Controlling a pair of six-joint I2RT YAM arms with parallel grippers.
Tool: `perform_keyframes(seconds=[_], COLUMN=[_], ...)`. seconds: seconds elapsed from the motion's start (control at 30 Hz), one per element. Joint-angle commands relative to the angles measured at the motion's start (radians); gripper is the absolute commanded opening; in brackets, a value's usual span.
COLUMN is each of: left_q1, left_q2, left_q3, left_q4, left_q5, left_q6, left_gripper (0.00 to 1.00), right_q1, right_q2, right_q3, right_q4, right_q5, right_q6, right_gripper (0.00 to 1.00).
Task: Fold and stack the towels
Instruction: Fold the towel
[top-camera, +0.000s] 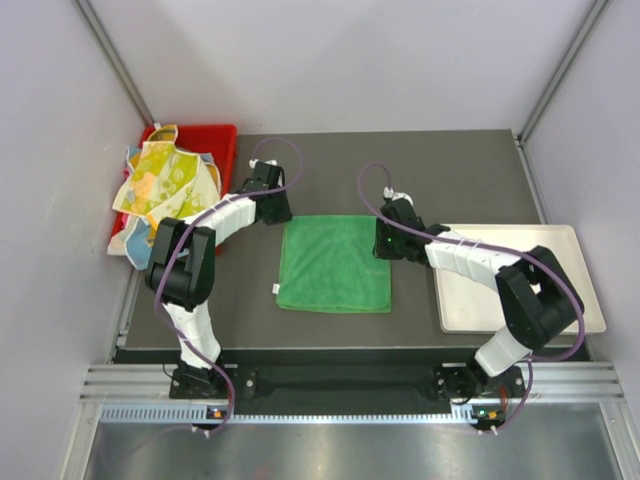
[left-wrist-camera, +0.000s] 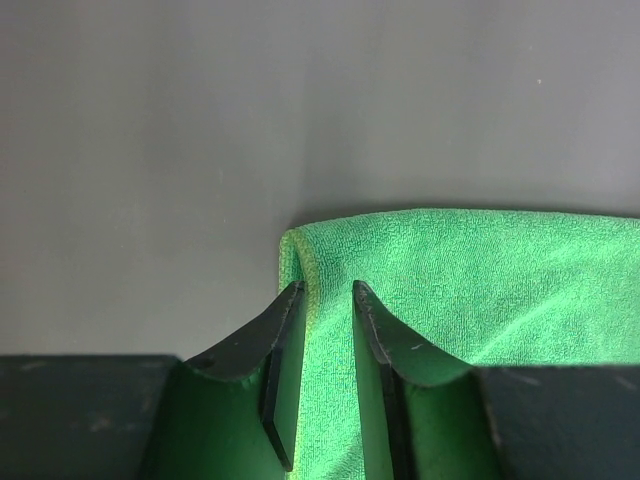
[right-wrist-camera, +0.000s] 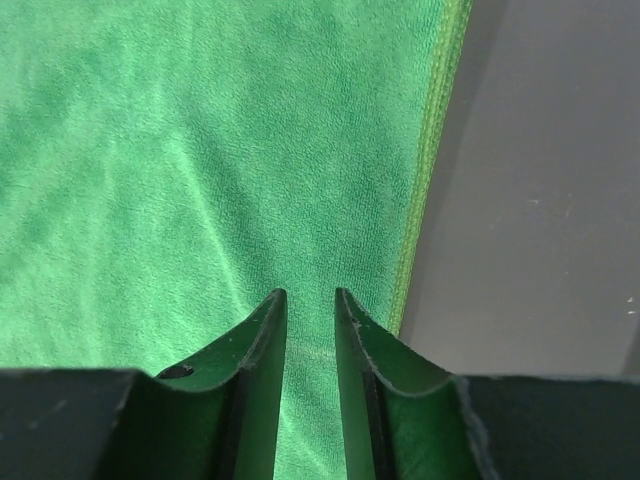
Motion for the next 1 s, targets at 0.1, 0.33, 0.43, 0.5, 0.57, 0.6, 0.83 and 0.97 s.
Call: perform_keyframes(seconds=[0.1,0.33,0.43,0.5,0.57,0.6,0.83,0.97], left_q1=[0.005,0.005,0.005,0.005,0.005,0.005,0.005,0.005], left_q2=[0.000,0.016,0.017,0.019,0.020,0.020,0.028,0.034], left_q3=[0.019,0.016,0.012,0.009,0.008,0.002,0.009,0.012], left_q4=[-0.013,-0.005,-0.001,0.004,0.007,0.012,0.032,0.035], left_q5=[-0.017,0.001,0.004,0.006,0.004,0.007,0.010,0.040], left_q6=[0.005,-0.005,-0.011,-0.011,-0.014,-0.014,-0.018,-0.017], left_gripper=[0.31,0.31,0.31,0.31,0.30,0.30,0.19,0.12], right_q1=[0.014,0.015,0.017,0.017,0.018,0.018,0.020,0.018], right_q2=[-0.025,-0.025,-0.024,-0.019,-0.018,-0.016,-0.001,0.010], right_q3=[-0.026,-0.049,-0.054,-0.056,-0.057,-0.057,-0.062,-0.060], right_q4=[0.036,0.047,0.051,0.051,0.054,0.054,0.056,0.050], right_q5=[0.002,-0.015,-0.018,-0.022,-0.022,-0.022,-0.021,-0.022], right_q6=[0.024,0.031,0.032,0.035,0.035,0.037,0.037,0.035], right_gripper=[0.26,0.26,0.25,0.25,0.25,0.25,0.25,0.24])
